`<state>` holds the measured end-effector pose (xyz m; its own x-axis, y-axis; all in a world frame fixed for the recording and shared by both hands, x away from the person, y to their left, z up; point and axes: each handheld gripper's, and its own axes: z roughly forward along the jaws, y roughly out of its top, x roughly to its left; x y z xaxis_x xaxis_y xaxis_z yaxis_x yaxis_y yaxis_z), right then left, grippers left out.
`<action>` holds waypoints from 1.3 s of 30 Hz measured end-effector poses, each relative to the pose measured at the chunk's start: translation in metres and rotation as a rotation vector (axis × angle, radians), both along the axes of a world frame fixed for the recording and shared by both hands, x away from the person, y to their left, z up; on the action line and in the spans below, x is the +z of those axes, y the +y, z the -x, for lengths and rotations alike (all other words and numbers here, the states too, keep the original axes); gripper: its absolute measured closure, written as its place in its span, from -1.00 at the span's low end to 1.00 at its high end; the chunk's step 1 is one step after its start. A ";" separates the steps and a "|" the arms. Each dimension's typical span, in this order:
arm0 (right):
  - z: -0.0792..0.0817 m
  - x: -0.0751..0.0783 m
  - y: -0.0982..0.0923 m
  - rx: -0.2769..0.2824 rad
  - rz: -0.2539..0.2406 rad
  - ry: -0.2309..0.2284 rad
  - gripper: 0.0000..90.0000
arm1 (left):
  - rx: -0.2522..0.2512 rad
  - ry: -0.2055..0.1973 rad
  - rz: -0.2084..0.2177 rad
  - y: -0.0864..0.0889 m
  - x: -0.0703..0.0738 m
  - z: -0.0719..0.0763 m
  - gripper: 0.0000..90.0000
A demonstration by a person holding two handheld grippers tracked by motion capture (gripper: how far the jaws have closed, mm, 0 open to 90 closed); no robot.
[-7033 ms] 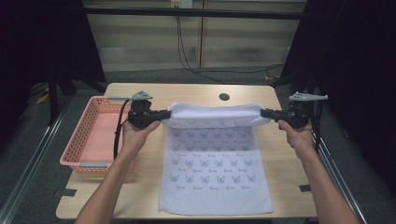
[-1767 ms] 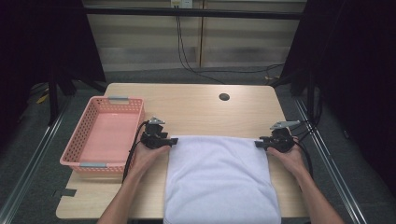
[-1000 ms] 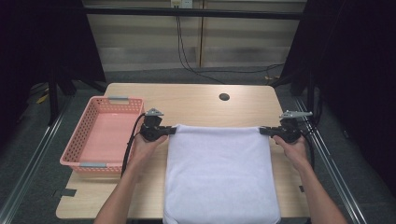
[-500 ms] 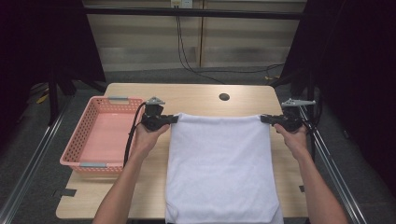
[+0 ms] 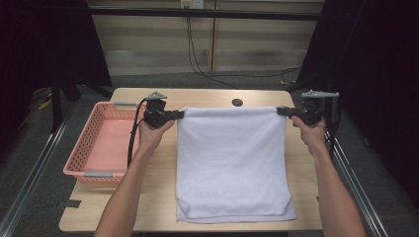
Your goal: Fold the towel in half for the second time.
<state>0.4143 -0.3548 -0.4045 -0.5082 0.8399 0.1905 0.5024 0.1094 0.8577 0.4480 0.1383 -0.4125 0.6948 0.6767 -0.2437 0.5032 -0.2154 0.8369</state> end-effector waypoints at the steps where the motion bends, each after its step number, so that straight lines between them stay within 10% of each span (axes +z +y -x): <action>1: 0.000 0.002 0.001 0.003 -0.005 -0.003 0.91 | 0.001 -0.006 -0.010 0.000 0.001 0.001 0.90; 27: 0.101 0.026 0.000 0.169 0.016 -0.053 0.91 | -0.125 -0.073 -0.014 0.014 0.018 0.100 0.90; 39: 0.168 -0.012 -0.001 0.226 -0.009 0.013 0.91 | -0.186 -0.010 -0.004 0.025 -0.016 0.153 0.89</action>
<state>0.2467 -0.3557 -0.4165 -0.6809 0.7032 0.2046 0.4765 0.2133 0.8529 0.2955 0.1636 -0.4288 0.8106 0.5371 -0.2334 0.4459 -0.3078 0.8405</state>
